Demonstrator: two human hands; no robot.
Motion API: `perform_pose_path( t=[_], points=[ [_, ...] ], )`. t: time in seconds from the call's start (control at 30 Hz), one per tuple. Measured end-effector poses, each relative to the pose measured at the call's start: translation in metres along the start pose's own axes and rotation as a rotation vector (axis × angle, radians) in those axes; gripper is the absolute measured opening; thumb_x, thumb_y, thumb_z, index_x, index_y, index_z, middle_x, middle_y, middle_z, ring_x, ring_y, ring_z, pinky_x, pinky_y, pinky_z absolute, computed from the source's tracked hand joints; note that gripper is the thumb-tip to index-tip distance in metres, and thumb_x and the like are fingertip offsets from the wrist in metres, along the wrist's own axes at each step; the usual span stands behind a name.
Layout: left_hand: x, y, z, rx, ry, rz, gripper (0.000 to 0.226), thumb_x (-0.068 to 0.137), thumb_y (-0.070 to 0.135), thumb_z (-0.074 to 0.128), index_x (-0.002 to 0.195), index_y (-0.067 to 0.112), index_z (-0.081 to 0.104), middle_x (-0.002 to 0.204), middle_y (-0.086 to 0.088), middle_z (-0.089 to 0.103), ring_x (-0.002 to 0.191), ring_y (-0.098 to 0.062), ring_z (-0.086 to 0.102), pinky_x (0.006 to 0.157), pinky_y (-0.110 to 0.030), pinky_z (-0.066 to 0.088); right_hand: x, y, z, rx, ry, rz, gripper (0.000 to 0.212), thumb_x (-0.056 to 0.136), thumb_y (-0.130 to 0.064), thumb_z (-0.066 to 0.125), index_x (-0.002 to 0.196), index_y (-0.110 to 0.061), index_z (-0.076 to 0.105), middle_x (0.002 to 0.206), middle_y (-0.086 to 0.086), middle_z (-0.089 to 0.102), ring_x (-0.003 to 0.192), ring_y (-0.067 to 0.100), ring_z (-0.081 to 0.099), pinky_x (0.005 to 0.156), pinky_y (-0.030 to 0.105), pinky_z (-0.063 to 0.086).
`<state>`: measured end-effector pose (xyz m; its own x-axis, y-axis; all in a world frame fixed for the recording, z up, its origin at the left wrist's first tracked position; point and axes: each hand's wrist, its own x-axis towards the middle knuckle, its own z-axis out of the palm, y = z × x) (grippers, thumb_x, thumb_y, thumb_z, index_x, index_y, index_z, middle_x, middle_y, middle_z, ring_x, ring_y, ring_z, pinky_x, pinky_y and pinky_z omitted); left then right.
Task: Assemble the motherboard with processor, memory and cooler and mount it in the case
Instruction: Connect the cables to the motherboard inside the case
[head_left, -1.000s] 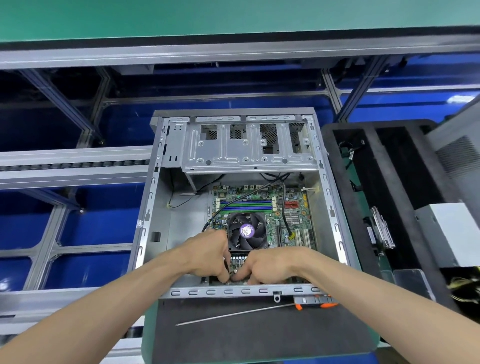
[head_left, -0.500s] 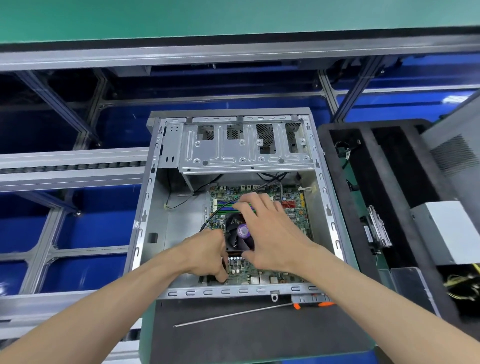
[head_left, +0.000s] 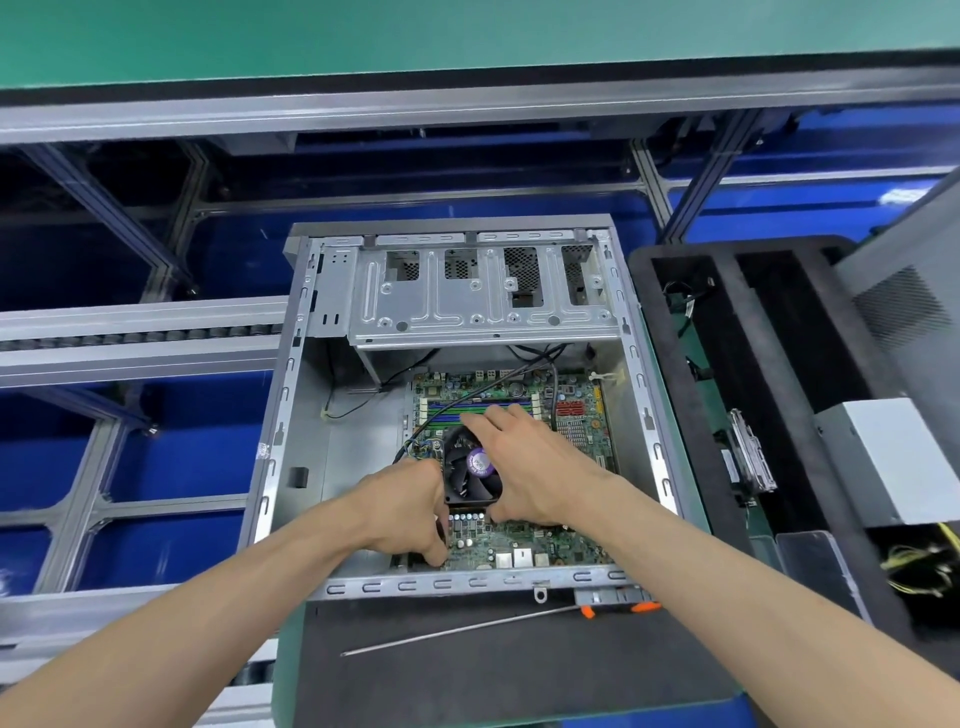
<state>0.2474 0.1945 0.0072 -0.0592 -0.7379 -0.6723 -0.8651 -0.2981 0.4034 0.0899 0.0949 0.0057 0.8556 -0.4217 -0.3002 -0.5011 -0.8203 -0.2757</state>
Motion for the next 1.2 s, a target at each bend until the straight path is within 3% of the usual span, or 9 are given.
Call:
perform_pose_path(
  t=[0.07,0.2,0.3,0.4,0.47,0.7,0.97,1.1,1.2],
  points=[
    [-0.0003,0.0004,-0.0001,0.026,0.010,-0.005,0.020,0.059,0.026,0.081,0.076,0.018,0.078,0.051,0.013,0.057,0.048,-0.001,0.047,0.056,-0.025,0.051,-0.0017,-0.0005,0.0011,-0.040,0.024,-0.007,0.119,0.063,-0.043,0.088,0.155,-0.014,0.018,0.140,0.007,0.044,0.126,0.029,0.042,0.097,0.045,0.046],
    [-0.0006,0.0005,0.0002,0.056,0.004,-0.006,0.024,0.060,0.030,0.079,0.084,0.025,0.080,0.068,0.006,0.071,0.058,0.002,0.048,0.066,-0.032,0.058,-0.0049,-0.0039,0.0041,-0.108,0.027,-0.014,0.130,0.064,-0.049,0.084,0.158,-0.019,-0.001,0.146,0.006,0.035,0.133,0.029,0.034,0.102,0.052,0.042],
    [-0.0010,0.0014,-0.0008,0.046,-0.005,-0.005,0.023,0.060,0.030,0.079,0.083,0.025,0.080,0.061,0.011,0.068,0.053,0.003,0.048,0.060,-0.026,0.054,-0.0031,-0.0059,0.0039,-0.094,-0.004,-0.017,0.128,0.070,-0.042,0.084,0.158,-0.021,-0.007,0.146,0.009,0.032,0.133,0.031,0.033,0.097,0.049,0.046],
    [-0.0018,0.0040,-0.0034,0.040,-0.005,-0.008,0.022,0.059,0.029,0.080,0.079,0.022,0.080,0.040,0.017,0.050,0.045,0.004,0.047,0.049,-0.021,0.041,-0.0013,-0.0065,0.0026,-0.097,-0.021,-0.008,0.127,0.071,-0.036,0.085,0.157,-0.021,-0.006,0.147,0.011,0.032,0.133,0.034,0.034,0.091,0.046,0.049],
    [-0.0021,0.0051,-0.0044,0.054,0.002,-0.010,0.023,0.059,0.029,0.080,0.078,0.018,0.079,0.036,0.018,0.046,0.045,0.006,0.046,0.049,-0.022,0.039,-0.0010,-0.0068,0.0021,-0.092,-0.032,0.000,0.128,0.070,-0.036,0.086,0.158,-0.022,-0.006,0.148,0.013,0.032,0.133,0.036,0.034,0.091,0.047,0.049],
    [0.0003,0.0053,-0.0035,0.078,-0.004,-0.021,0.021,0.060,0.032,0.079,0.075,0.019,0.076,0.055,0.017,0.060,0.057,0.004,0.047,0.062,-0.028,0.051,-0.0009,-0.0070,0.0036,-0.098,-0.039,0.005,0.129,0.071,-0.035,0.087,0.158,-0.020,-0.007,0.146,0.014,0.033,0.132,0.037,0.034,0.093,0.047,0.048],
    [-0.0005,0.0077,-0.0004,0.051,0.009,-0.035,0.015,0.059,0.029,0.081,0.070,0.022,0.076,0.040,0.027,0.050,0.052,0.006,0.045,0.056,-0.024,0.046,-0.0003,-0.0063,0.0054,-0.093,-0.043,0.000,0.129,0.072,-0.035,0.086,0.158,-0.019,-0.009,0.147,0.016,0.032,0.132,0.038,0.033,0.095,0.048,0.047],
    [-0.0007,0.0078,0.0022,0.042,0.024,-0.072,0.013,0.055,0.027,0.081,0.066,0.022,0.075,0.044,0.026,0.056,0.056,0.004,0.052,0.059,-0.027,0.052,-0.0004,-0.0060,0.0048,-0.092,-0.048,-0.001,0.128,0.072,-0.037,0.086,0.158,-0.018,-0.008,0.147,0.015,0.031,0.133,0.037,0.033,0.095,0.048,0.047],
    [-0.0011,0.0089,0.0034,0.030,0.041,-0.113,0.015,0.053,0.025,0.082,0.053,0.026,0.067,0.055,0.021,0.065,0.058,-0.001,0.056,0.054,-0.024,0.046,-0.0004,-0.0055,0.0042,-0.092,-0.049,-0.005,0.127,0.073,-0.038,0.085,0.158,-0.017,-0.007,0.147,0.015,0.032,0.132,0.037,0.033,0.093,0.048,0.048]
  ],
)
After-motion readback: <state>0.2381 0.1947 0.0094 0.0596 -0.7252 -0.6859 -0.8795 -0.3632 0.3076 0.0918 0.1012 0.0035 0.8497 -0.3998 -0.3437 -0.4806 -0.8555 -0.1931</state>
